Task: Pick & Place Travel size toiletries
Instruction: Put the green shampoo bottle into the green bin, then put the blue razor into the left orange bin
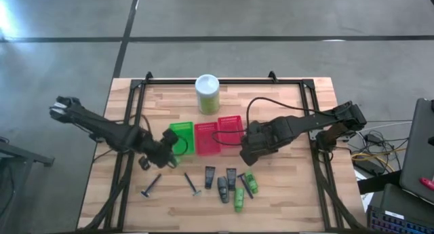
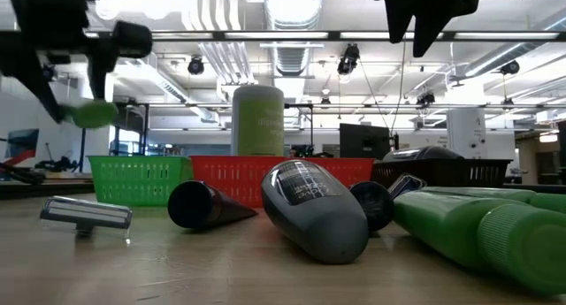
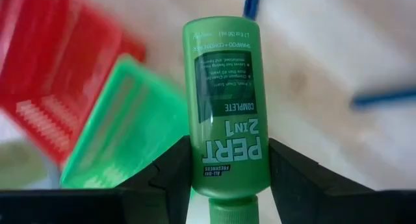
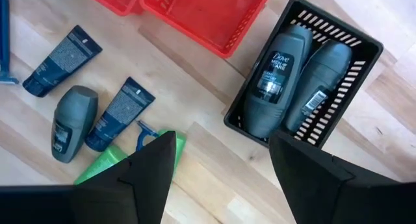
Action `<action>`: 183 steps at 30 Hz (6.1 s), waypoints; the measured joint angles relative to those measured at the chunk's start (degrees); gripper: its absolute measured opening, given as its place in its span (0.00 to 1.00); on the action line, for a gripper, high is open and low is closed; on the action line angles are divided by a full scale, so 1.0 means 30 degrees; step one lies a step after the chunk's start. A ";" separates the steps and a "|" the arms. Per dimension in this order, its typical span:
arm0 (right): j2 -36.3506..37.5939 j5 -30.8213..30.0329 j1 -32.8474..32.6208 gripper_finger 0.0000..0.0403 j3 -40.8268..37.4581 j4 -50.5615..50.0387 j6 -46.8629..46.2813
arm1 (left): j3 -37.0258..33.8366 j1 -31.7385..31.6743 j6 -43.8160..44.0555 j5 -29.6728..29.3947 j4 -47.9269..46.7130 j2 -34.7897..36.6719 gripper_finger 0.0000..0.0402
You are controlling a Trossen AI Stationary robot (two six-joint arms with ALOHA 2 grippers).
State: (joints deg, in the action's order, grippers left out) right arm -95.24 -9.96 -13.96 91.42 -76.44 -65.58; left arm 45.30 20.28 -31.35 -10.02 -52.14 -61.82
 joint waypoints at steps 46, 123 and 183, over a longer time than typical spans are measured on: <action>0.0051 -0.0224 -0.0006 0.56 0.0004 0.0127 -0.0146 | 0.1210 -0.9205 -0.8063 0.1239 0.2099 -0.4451 0.56; 0.0149 -0.0231 -0.0680 0.58 -0.0015 0.0047 0.0561 | 0.2151 0.0867 0.4115 0.5211 1.0254 -1.0078 0.09; 0.7373 -0.7742 -0.0845 0.40 -0.3767 -0.1202 -0.2426 | 0.0144 -0.8309 3.6900 -0.0475 1.5718 -0.8004 0.33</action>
State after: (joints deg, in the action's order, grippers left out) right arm -73.12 -33.19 -16.49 80.12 -80.05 -72.86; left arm 45.73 -4.64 79.35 -11.45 -4.99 -85.83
